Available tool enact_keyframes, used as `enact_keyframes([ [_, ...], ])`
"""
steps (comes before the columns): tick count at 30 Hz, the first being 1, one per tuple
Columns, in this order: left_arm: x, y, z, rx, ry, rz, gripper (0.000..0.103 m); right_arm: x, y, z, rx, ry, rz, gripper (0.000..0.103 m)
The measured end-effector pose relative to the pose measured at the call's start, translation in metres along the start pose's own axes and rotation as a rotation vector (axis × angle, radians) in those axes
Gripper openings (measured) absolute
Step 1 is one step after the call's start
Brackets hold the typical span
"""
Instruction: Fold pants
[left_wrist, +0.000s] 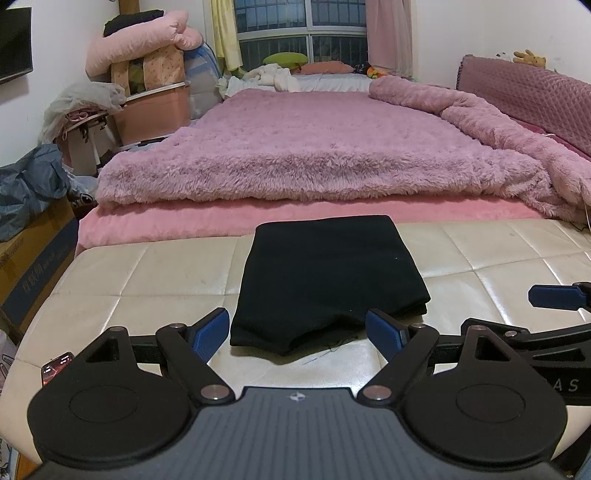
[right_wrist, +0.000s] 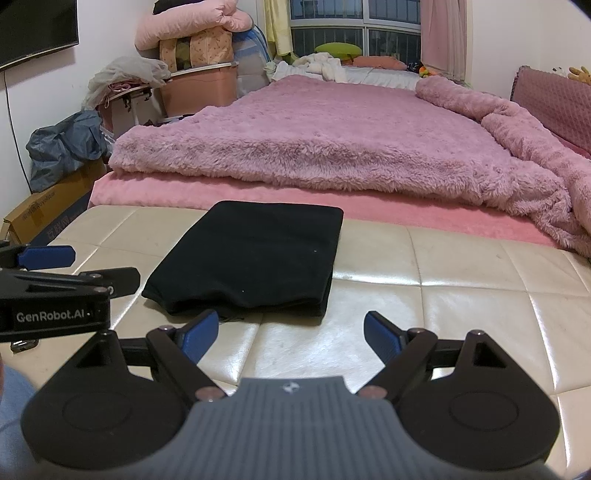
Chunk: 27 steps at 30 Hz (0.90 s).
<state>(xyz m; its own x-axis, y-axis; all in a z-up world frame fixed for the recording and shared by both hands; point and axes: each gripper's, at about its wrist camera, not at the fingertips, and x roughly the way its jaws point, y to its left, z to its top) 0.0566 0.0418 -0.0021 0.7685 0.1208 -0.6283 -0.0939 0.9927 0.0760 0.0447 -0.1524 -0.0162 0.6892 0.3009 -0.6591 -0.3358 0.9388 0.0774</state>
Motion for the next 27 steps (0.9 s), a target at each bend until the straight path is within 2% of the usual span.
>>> enact_keyframes([
  [27,-0.002,-0.0011,0.0018,0.002,0.001,-0.001,0.098,-0.0015,0.0025,-0.001,-0.001,0.004,0.001,0.082],
])
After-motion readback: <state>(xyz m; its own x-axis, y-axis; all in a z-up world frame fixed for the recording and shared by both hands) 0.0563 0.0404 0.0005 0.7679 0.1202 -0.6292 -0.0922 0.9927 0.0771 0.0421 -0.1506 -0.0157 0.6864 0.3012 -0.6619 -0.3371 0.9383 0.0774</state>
